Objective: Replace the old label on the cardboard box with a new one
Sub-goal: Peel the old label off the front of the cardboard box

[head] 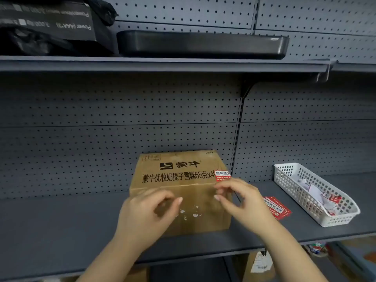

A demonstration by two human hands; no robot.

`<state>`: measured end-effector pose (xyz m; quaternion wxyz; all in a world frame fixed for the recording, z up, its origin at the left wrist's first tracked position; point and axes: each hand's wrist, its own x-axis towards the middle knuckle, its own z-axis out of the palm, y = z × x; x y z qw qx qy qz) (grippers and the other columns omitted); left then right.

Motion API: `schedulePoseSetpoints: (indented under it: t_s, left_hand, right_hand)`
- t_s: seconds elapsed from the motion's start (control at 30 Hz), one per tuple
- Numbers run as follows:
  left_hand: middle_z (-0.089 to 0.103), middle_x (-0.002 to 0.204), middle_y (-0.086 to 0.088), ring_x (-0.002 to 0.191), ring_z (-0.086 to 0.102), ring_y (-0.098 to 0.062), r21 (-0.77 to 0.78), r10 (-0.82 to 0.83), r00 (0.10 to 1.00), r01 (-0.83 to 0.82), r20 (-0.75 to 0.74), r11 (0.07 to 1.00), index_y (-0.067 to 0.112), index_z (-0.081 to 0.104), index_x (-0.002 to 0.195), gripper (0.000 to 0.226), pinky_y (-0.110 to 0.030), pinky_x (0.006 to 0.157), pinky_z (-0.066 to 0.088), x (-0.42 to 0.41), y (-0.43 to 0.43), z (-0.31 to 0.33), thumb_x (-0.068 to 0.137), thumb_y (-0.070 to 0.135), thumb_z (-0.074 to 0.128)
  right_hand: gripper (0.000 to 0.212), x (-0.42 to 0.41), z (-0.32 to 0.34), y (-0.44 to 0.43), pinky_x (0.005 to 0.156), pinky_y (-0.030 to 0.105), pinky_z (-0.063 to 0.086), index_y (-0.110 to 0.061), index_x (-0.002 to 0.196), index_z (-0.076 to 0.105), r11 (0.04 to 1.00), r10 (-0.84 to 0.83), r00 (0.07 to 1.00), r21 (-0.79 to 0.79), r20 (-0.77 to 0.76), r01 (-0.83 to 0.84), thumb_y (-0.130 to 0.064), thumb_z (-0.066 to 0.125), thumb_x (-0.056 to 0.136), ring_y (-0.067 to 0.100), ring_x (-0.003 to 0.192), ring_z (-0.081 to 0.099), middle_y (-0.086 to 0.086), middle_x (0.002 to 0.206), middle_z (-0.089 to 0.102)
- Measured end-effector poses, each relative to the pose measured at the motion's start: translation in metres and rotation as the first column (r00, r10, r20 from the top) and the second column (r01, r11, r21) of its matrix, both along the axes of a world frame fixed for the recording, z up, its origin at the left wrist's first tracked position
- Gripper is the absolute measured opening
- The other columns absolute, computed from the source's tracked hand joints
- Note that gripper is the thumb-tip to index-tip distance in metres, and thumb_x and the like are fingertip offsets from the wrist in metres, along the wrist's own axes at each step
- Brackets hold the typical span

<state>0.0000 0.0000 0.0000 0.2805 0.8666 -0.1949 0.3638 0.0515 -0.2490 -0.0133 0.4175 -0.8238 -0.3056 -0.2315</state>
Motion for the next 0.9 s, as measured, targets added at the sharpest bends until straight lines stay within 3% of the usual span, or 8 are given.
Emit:
schedulePoseSetpoints:
  t_s: [0.13, 0.23, 0.5, 0.6, 0.73, 0.9]
  left_hand:
    - [0.064, 0.070, 0.021, 0.070, 0.059, 0.002, -0.022, -0.020, 0.999, 0.020, -0.031, 1.000, 0.027, 0.069, 0.072, 0.021, -0.026, 0.056, 0.050, 0.026, -0.009, 0.003, 0.082, 0.042, 0.060]
    - [0.065, 0.072, 0.019, 0.073, 0.060, -0.001, -0.005, -0.022, 1.000, 0.022, -0.014, 1.000, 0.026, 0.070, 0.074, 0.022, -0.027, 0.059, 0.051, 0.050, -0.023, 0.003, 0.083, 0.044, 0.060]
    - [0.069, 0.094, 0.015, 0.095, 0.060, -0.007, 0.128, 0.085, 0.984, -0.065, -0.158, 0.990, 0.029, 0.070, 0.093, 0.023, -0.039, 0.081, 0.052, 0.104, -0.060, 0.000, 0.082, 0.043, 0.056]
    - [0.071, 0.100, 0.013, 0.100, 0.062, -0.011, 0.163, 0.174, 0.967, -0.143, -0.189, 0.976, 0.029, 0.070, 0.097, 0.024, -0.039, 0.085, 0.052, 0.107, -0.063, -0.005, 0.082, 0.039, 0.054]
    - [0.072, 0.107, 0.010, 0.109, 0.061, -0.013, 0.205, 0.240, 0.952, -0.201, -0.189, 0.958, 0.029, 0.072, 0.100, 0.029, -0.034, 0.089, 0.044, 0.108, -0.067, -0.008, 0.081, 0.038, 0.052]
    - [0.073, 0.106, 0.010, 0.101, 0.065, -0.013, 0.224, 0.256, 0.944, -0.208, -0.211, 0.952, 0.028, 0.073, 0.096, 0.027, -0.031, 0.087, 0.043, 0.108, -0.069, -0.009, 0.081, 0.036, 0.052]
  right_hand:
    - [0.021, 0.038, 0.002, -0.013, 0.078, 0.024, 0.048, -0.026, 0.090, 0.072, 0.989, -0.125, 0.991, 0.076, -0.051, 0.129, -0.009, 0.074, 0.079, 0.011, 0.086, 0.061, -0.008, 0.084, 0.068]
    - [0.015, 0.074, 0.005, -0.023, 0.080, 0.029, 0.048, -0.025, 0.091, 0.073, 0.990, -0.140, 0.983, -0.008, -0.117, 0.140, -0.013, 0.072, 0.081, 0.010, 0.092, 0.058, -0.005, 0.090, 0.069]
    - [0.026, 0.135, 0.029, -0.037, 0.088, 0.027, 0.045, -0.031, 0.107, 0.071, 0.937, 0.070, 0.934, -0.299, -0.349, -0.182, -0.022, 0.071, 0.082, 0.015, 0.101, 0.052, -0.002, 0.100, 0.057]
    - [0.022, 0.140, 0.032, -0.040, 0.093, 0.020, 0.037, -0.034, 0.103, 0.071, 0.903, 0.123, 0.945, -0.362, -0.303, -0.233, -0.026, 0.070, 0.082, 0.011, 0.102, 0.048, -0.005, 0.095, 0.055]
    - [0.018, 0.143, 0.033, -0.039, 0.092, 0.023, 0.040, -0.029, 0.098, 0.073, 0.885, 0.200, 0.955, -0.378, -0.218, -0.271, -0.023, 0.071, 0.081, 0.017, 0.100, 0.051, -0.005, 0.092, 0.059]
    - [0.012, 0.148, 0.034, -0.036, 0.087, 0.025, 0.042, -0.028, 0.093, 0.072, 0.872, 0.211, 0.952, -0.398, -0.221, -0.286, -0.024, 0.071, 0.081, 0.014, 0.097, 0.053, -0.006, 0.090, 0.062]
